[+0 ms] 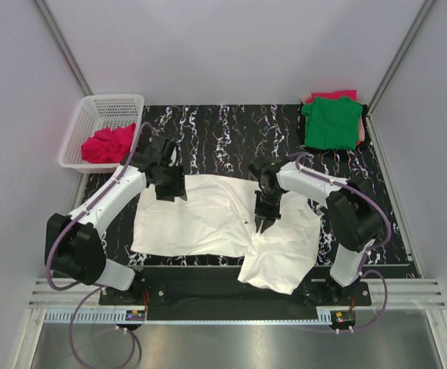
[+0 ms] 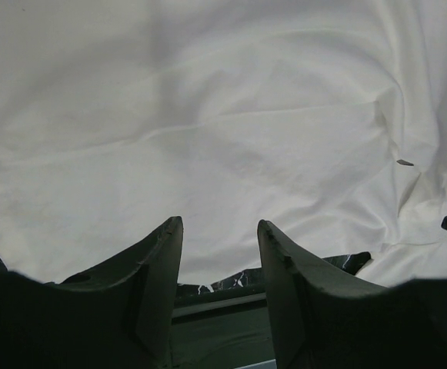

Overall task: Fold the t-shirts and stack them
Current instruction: Fold the tshirt

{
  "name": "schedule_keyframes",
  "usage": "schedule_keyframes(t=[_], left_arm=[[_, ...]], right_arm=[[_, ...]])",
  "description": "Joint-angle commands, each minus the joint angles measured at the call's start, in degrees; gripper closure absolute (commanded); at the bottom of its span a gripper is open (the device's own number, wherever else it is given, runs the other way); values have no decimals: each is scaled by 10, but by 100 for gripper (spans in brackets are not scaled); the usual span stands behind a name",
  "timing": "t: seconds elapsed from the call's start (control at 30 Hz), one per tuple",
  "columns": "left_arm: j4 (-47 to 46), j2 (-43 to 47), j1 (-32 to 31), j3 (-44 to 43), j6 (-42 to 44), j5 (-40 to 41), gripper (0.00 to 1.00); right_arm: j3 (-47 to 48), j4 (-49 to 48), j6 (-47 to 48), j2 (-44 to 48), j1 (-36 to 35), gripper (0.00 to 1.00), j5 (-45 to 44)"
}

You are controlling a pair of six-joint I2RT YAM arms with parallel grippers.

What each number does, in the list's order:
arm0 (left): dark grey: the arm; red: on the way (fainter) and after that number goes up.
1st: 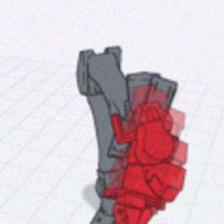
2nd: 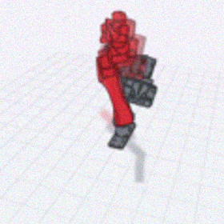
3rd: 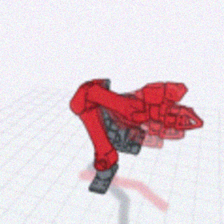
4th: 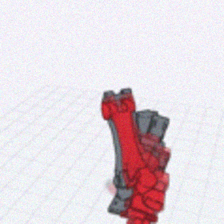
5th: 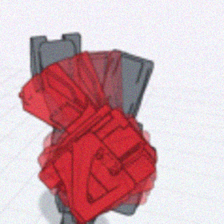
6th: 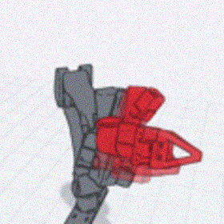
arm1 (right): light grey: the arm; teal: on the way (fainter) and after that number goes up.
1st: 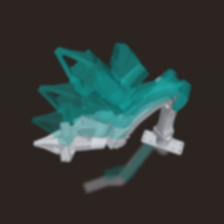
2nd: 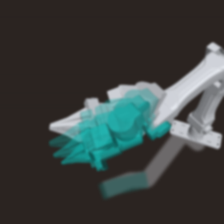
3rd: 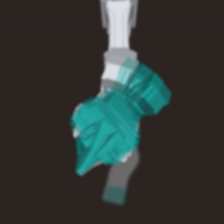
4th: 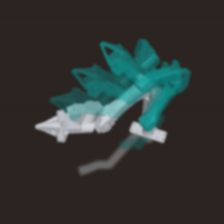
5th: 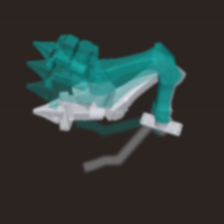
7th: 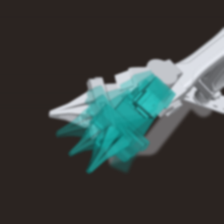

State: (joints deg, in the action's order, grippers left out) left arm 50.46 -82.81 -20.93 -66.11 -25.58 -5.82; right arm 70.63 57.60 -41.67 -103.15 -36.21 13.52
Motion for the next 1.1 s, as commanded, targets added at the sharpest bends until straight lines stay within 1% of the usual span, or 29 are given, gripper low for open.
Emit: schedule_keyframes(t=[0.0, 0.07, 0.13, 0.2, 0.27, 0.3, 0.33, 0.37, 0.4, 0.47, 0.5, 0.73, 0.83, 0.9, 0.93, 1.07], left_arm=[[-12, 26, 5, 12, 10, 2, 51], [-13, 24, 9, 13, 11, 0, 51], [-13, 21, 9, 10, 11, -2, 51], [-15, 18, 12, 3, 14, 3, 51], [-15, 13, 13, -4, 17, 14, 51], [-14, 7, 16, -11, 18, 16, 51], [-15, 4, 19, -17, 19, 16, 51], [-16, 0, 25, -21, 18, 20, 51], [-17, -9, 27, -31, 18, 22, 51], [-24, -21, 37, -50, 18, 25, 51], [-26, -38, 40, -57, 19, 27, 51], [-19, -138, 69, -139, 12, 42, 50], [-12, -175, 77, -167, 4, 57, 50], [-8, -191, 81, -180, 0, 56, 50], [-5, -196, 83, -184, -4, 74, 49], [4, -223, 90, -198, -13, 89, 48]], right_arm=[[52, 8, -11, 29, 2, 70, -99], [69, 6, -10, 46, 21, 68, -124], [78, -9, 7, 55, 42, 69, -124], [87, -20, 18, 52, 79, 72, -126], [104, -28, 35, 44, 102, 86, -132], [111, -39, 41, 42, 118, 91, -146], [128, -45, 61, 42, 124, 100, -158], [136, -52, 68, 41, 129, 100, -188], [155, -67, 72, 29, 144, 100, -196], [183, -67, 94, 2, 166, 100, -180], [211, -65, 104, -28, 184, 100, -173], [305, -29, 125, -118, 207, 100, -191], [314, -15, 122, -137, 209, 100, -200], [304, -17, 120, -137, 211, 100, -203], [301, -15, 121, -138, 213, 100, -205], [273, -15, 124, -134, 221, 100, -199]])
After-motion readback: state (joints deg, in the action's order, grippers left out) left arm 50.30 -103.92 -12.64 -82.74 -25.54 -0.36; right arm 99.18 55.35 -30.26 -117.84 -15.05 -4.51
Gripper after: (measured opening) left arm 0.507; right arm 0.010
